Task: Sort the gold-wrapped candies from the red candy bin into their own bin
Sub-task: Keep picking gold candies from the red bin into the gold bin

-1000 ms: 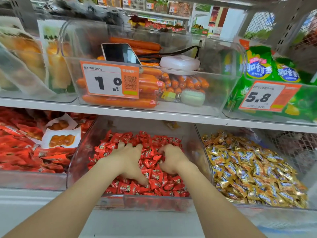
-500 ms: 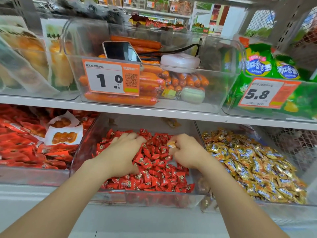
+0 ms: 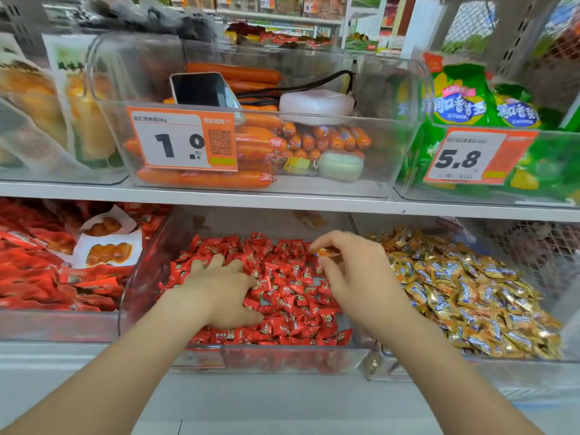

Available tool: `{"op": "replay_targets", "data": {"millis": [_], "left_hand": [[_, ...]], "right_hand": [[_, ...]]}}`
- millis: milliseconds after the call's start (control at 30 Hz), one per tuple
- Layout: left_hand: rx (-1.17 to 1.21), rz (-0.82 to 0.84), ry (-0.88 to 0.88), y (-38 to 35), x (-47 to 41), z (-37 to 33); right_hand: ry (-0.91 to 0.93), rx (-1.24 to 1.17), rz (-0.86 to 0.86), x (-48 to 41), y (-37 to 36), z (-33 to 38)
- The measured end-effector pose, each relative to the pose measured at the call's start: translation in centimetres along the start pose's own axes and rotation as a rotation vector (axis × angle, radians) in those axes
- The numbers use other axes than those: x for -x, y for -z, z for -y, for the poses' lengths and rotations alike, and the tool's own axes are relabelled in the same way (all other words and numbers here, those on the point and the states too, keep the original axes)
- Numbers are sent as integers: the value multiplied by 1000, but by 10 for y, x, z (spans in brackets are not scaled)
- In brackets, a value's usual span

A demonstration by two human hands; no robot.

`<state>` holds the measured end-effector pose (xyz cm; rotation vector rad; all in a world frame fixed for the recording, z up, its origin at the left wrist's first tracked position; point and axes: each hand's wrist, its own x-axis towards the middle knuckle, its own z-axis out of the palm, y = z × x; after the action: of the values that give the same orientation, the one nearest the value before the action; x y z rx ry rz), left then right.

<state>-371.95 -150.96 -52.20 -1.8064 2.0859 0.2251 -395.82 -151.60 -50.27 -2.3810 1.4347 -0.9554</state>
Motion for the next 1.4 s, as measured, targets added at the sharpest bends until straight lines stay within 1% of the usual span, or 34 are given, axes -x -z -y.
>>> {"op": "replay_targets", "data": {"millis": [100, 200, 267, 300, 333, 400, 433, 467, 500, 567, 600, 633, 667, 700, 733, 800, 867, 967, 1000, 1033, 1133, 1167, 1267, 1300, 1367, 1400], "left_hand": [[119, -77, -86, -9, 6, -12], [358, -195, -230, -13, 7, -29], [438, -276, -286, -11, 8, -42], [448, -320, -289, -9, 9, -49], [446, -368, -280, -6, 11, -54], [425, -467, -229, -4, 17, -59], [413, -497, -183, -3, 21, -58], [402, -510, -123, -3, 26, -55], [381, -512, -54, -4, 31, -51], [293, -500, 116, -8, 42, -40], [257, -494, 201, -10, 47, -34], [246, -481, 279, -12, 52, -28], [263, -450, 342, -14, 57, -23], [300, -404, 383, -15, 61, -18], [348, -343, 400, -17, 64, -14], [448, -216, 377, -17, 67, -6], [516, -124, 337, -14, 68, 0], [567, -54, 325, -8, 66, 3], [578, -42, 325, -6, 64, 5], [579, -34, 322, -5, 61, 6], [507, 17, 295, 0, 52, 15], [459, 50, 281, 1, 48, 18], [353, 127, 259, 2, 37, 24], [335, 140, 251, 2, 34, 23], [318, 135, 233, 2, 26, 19], [320, 114, 221, 1, 23, 17]], "right_hand": [[-26, 8, -56, 3, 11, -1], [-150, -13, -134, 12, 21, -13], [-249, -7, -190, 19, 29, -28], [-285, 24, -191, 22, 33, -39], [-309, 100, -153, 24, 37, -49], [-354, 350, -16, 28, 44, -63], [-353, 440, 6, 30, 46, -67], [-324, 439, -24, 32, 46, -66], [-276, 369, -83, 33, 46, -60], [-118, 152, -201, 37, 45, -36], [-32, 62, -182, 37, 43, -20], [42, 11, -104, 37, 38, -4], [87, -3, 24, 36, 28, 7], [94, 21, 180, 33, 18, 12], [61, 77, 335, 30, 6, 14], [-5, 212, 554, 20, -11, 11], [-23, 267, 675, 9, -24, 10], [-10, 283, 815, -10, -41, 10], [-12, 285, 830, -14, -47, 11], [-18, 290, 810, -17, -53, 9], [-14, 439, 590, -23, -60, -1], [-25, 449, 557, -24, -58, -5], [-21, 365, 597, -26, -44, -9], [-13, 356, 587, -27, -39, -9], [-44, 316, 565, -27, -30, -10], [-74, 302, 597, -26, -28, -7]]}}
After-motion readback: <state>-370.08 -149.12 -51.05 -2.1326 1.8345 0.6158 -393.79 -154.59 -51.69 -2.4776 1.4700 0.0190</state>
